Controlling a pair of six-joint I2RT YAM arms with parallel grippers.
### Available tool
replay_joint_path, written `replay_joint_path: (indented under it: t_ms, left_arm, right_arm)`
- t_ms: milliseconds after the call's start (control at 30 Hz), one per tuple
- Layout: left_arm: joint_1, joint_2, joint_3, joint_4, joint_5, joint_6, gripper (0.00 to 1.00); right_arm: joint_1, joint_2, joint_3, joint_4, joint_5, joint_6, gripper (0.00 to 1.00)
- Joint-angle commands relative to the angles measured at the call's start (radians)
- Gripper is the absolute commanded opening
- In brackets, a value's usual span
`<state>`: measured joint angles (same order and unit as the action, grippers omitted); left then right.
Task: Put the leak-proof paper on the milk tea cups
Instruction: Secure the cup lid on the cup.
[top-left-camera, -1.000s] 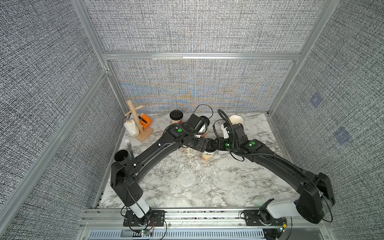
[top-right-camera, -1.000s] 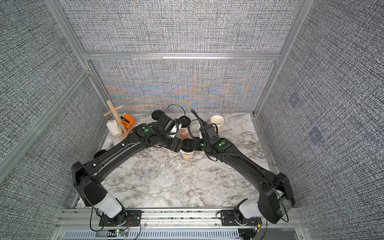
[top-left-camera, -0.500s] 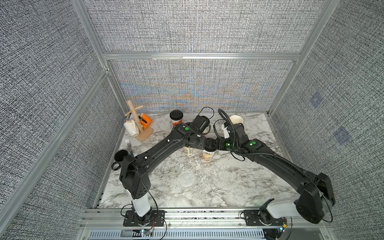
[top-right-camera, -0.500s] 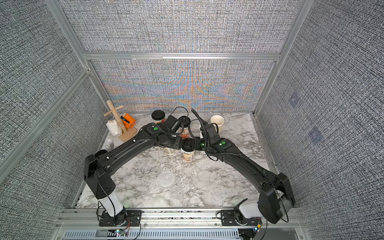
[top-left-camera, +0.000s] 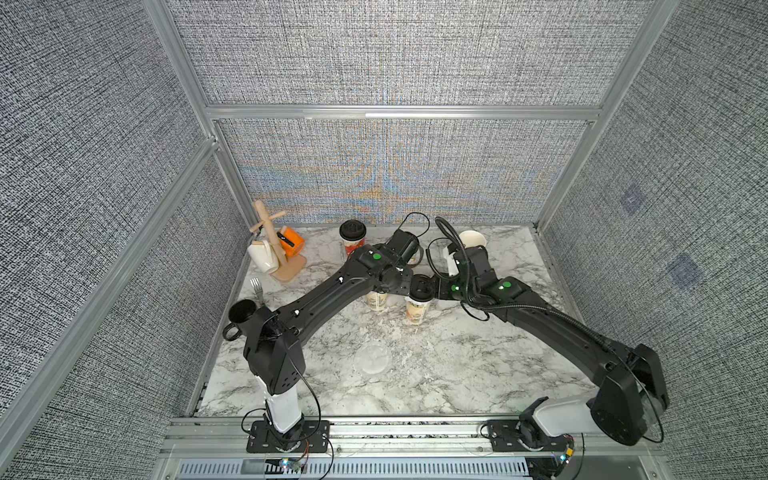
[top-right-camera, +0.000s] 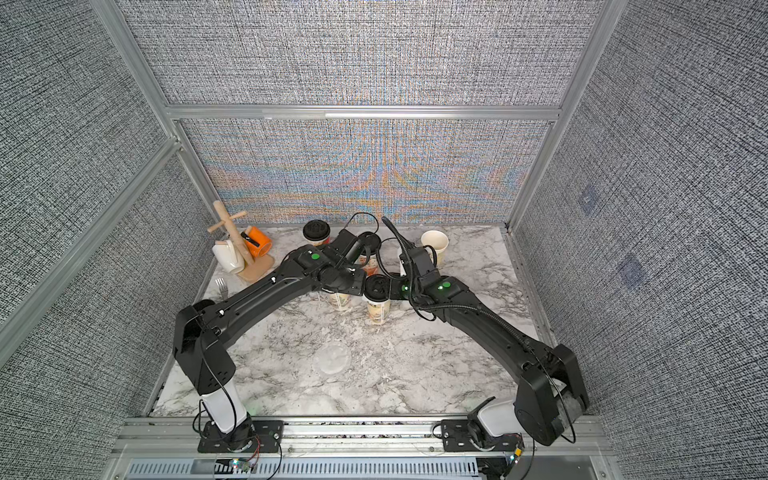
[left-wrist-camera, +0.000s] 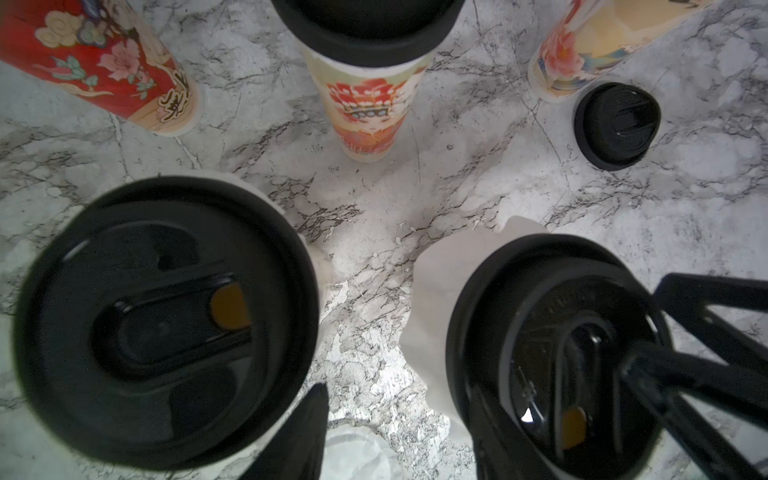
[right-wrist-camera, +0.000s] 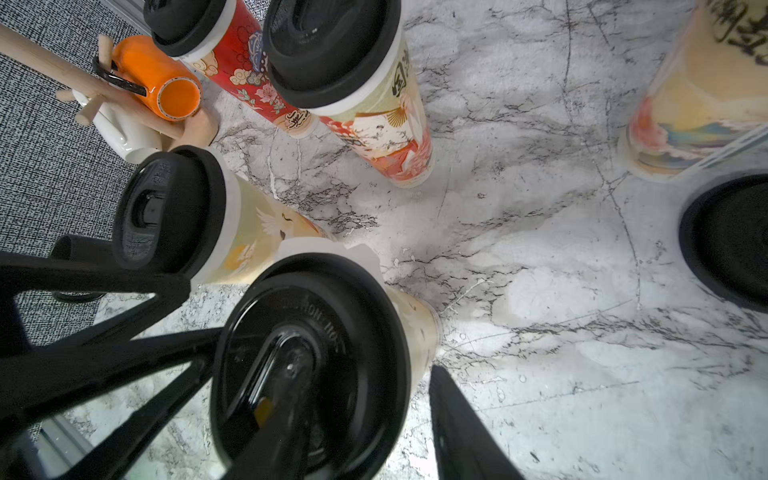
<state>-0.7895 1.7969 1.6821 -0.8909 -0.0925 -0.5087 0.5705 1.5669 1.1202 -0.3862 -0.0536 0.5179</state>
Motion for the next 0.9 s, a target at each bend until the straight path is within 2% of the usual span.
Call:
replay_joint_path:
  t_ms: [0,67,167,467,600,867]
  left_arm:
    - [-0.001,0.012,0.004,-0.042,0.025,0.006,0.51]
    - [0.000,0.012,0.006,-0.043,0.032,0.007,0.49]
    - [-0.001,0.015,0.008,-0.043,0.043,0.009,0.39]
    - [-0.001,0.057,0.021,-0.055,0.066,0.011,0.19]
    - [-0.003,0.062,0.001,-0.060,0.060,0.005,0.14]
    - [-0.007,0.062,-0.091,-0.032,0.067,-0.019,0.11]
  right_arm:
    - [0.001,0.015,-0.005,-0.158,0.005,-0.025,0.46]
    - [0.002,0.017,-0.007,-0.157,0.003,-0.025,0.46]
    - [0.002,0.019,-0.007,-0.155,0.002,-0.027,0.45]
    - [0.002,0.022,-0.009,-0.156,-0.005,-0.033,0.45]
    - [0.002,0.021,-0.013,-0.158,-0.008,-0.035,0.45]
    - [0.002,0.023,-0.035,-0.146,-0.015,-0.031,0.45]
